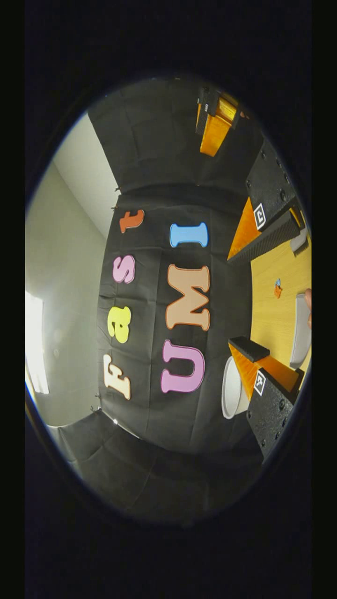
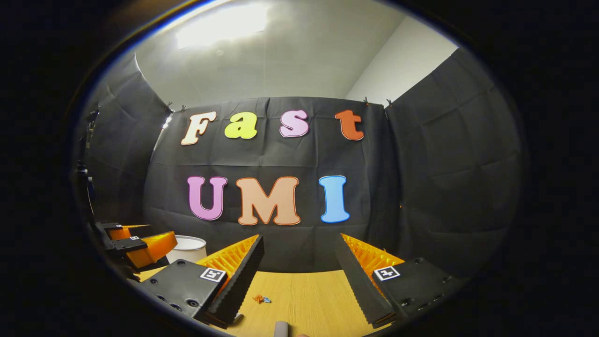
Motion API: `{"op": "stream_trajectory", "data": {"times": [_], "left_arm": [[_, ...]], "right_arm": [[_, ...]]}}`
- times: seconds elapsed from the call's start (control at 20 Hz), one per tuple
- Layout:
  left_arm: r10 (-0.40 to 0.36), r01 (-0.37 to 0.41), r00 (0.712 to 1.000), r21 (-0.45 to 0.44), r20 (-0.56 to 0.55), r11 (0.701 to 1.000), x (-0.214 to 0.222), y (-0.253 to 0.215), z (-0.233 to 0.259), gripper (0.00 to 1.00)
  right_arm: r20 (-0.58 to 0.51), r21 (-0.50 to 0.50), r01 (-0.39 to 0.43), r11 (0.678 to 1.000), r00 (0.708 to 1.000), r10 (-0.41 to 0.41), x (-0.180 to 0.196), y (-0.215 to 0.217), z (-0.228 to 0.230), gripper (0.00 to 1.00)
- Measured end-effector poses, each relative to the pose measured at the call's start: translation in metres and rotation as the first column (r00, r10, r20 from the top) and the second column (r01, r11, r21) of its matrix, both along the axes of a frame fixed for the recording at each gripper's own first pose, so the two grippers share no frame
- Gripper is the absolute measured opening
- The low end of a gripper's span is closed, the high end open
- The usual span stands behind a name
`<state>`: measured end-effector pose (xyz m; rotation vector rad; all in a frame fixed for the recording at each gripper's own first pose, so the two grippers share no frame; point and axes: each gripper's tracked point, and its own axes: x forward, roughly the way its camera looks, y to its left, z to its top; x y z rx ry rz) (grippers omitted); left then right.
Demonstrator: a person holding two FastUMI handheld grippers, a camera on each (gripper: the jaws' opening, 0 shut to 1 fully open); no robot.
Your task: Pick up the small broom and dustpan from the desktop, sweep the trash into the dustpan with the broom, and then empty the trash into the garbage bin.
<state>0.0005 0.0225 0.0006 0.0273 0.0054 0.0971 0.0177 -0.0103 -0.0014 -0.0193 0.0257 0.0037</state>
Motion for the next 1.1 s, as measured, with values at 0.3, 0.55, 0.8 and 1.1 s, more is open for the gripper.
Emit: {"op": "stream_trajectory", "data": {"times": [0.3, 0.55, 0.8, 1.1], "left_arm": [[-0.006, 0.006, 1.000, 0.001, -0.009, 1.000, -0.002, -0.005, -0.003, 0.92], [0.003, -0.003, 1.000, 0.005, -0.014, 1.000, -0.002, -0.008, -0.004, 0.92], [0.016, -0.016, 1.000, 0.014, -0.021, 1.000, -0.006, -0.010, -0.007, 0.93], [0.033, -0.032, 0.999, 0.030, -0.033, 0.999, -0.009, -0.013, -0.012, 0.93]], "right_arm": [[0.014, -0.026, 0.003, 1.000, 1.000, -0.002, -0.003, -0.003, 0.004, 0.98], [0.015, -0.024, -0.003, 1.000, 1.000, 0.003, -0.004, -0.007, 0.001, 0.99], [0.001, 0.000, -0.018, 1.000, 1.000, 0.018, 0.000, -0.007, -0.002, 0.98], [-0.028, 0.019, -0.027, 0.999, 0.999, 0.027, 0.003, -0.015, -0.014, 0.98]]}}
